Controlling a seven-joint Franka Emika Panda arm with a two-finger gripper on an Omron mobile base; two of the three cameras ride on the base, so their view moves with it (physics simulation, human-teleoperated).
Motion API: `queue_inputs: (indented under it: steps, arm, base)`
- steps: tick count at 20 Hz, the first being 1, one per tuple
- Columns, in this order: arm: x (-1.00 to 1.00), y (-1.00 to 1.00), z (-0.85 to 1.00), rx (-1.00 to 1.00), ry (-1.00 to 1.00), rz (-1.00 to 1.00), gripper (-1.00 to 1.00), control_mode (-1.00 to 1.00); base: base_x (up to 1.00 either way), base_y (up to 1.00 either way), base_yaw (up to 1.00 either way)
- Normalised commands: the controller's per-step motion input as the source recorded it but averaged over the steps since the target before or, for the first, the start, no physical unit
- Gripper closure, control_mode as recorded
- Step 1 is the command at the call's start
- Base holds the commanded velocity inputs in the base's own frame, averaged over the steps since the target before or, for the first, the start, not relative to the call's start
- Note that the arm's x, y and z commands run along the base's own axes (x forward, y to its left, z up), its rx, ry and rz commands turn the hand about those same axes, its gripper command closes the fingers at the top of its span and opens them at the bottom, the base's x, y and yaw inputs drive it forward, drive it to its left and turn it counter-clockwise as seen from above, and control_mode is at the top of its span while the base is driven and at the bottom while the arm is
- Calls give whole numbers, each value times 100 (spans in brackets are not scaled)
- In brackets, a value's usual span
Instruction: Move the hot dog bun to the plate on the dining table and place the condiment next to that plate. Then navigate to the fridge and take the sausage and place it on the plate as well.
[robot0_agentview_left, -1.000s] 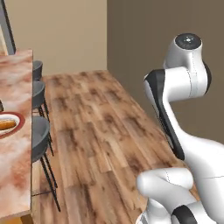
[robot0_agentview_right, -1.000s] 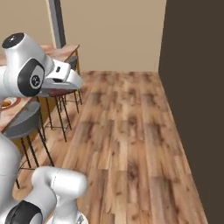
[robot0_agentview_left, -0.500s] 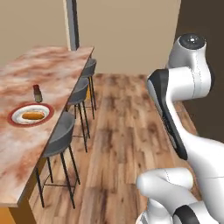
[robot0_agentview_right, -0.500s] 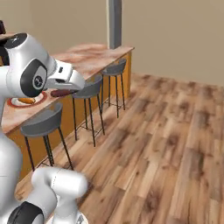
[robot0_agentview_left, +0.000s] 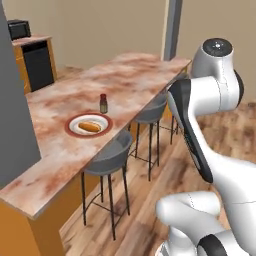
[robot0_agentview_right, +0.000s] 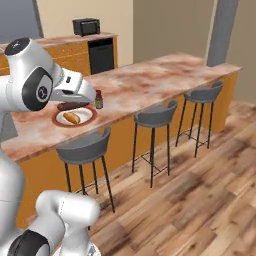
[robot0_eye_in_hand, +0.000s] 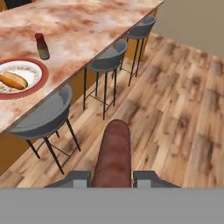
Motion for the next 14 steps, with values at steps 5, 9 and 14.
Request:
queue_inputs:
  steps: [5,9,14]
  arm:
    - [0,0,0,0,0,0,100,100]
    - [0,0,0,0,0,0,100,100]
    - [0,0,0,0,0,0,100,100]
  base:
    - [52,-39,65]
    - [47,-47,61]
    - [38,-44,61]
